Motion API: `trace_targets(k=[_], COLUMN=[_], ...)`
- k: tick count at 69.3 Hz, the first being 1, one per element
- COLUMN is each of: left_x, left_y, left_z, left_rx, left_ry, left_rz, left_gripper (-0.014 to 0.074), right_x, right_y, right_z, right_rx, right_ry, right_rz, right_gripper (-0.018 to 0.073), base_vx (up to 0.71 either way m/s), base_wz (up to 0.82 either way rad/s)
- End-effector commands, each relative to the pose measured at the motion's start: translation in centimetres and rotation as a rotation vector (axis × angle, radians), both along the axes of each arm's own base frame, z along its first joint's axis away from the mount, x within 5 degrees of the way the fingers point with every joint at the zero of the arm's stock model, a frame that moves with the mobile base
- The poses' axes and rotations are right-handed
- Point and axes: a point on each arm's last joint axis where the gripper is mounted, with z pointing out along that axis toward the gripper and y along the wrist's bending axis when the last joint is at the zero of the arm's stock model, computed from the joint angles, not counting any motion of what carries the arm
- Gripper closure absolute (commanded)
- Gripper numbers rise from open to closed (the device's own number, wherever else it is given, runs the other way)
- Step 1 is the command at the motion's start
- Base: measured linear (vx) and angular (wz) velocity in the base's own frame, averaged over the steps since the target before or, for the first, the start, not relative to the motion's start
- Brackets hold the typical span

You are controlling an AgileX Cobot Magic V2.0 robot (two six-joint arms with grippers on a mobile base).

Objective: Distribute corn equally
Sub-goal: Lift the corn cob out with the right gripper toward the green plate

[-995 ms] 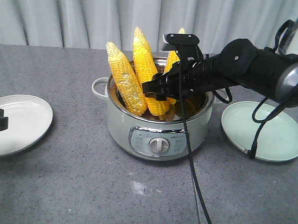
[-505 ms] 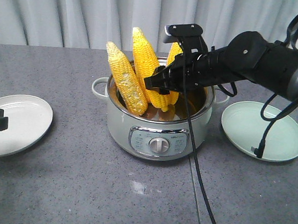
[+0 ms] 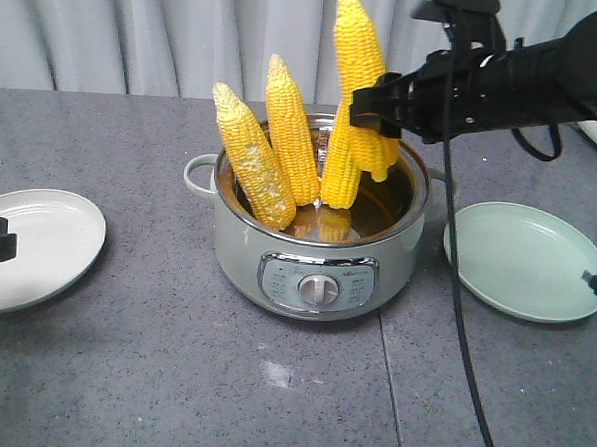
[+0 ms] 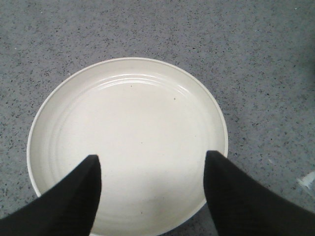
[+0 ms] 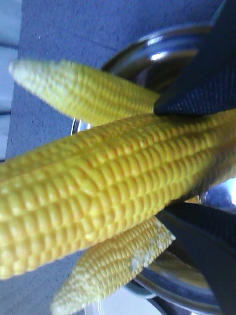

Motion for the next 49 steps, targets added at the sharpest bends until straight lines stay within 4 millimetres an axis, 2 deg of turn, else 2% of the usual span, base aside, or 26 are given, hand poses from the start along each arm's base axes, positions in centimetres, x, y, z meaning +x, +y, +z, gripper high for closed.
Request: trace_targets(k=[1, 26, 41, 49], left_x=[0.4, 0.4, 0.4, 0.4], left_y=[-0.2, -0.2, -0.2, -0.2], left_z=[1.8, 1.8, 1.8, 1.8], left_rx=[-0.011, -0.011, -0.011, -0.011], left_ry=[-0.101, -0.101, -0.101, -0.101], left_rz=[-0.004, -0.004, -0.004, -0.004], left_gripper=[0.0153, 0.0153, 0.0153, 0.0153], right_x=[-1.0, -2.5, -3.5, -3.8], right_y=[-2.7, -9.8, -13.5, -14.6], right_z=[3.8, 5.5, 4.7, 3.8], right_rx=[0.045, 0.002, -0.087, -0.134], right_ry=[-0.097, -0.062, 0.050, 0.113], right_rz=[-0.074, -0.219, -0.319, -0.370], right_gripper=[0.0396, 0.0391, 0.0384, 0.0381], base_vx=[0.00, 0.00, 0.00, 0.00], base_wz=[0.00, 0.00, 0.00, 0.00])
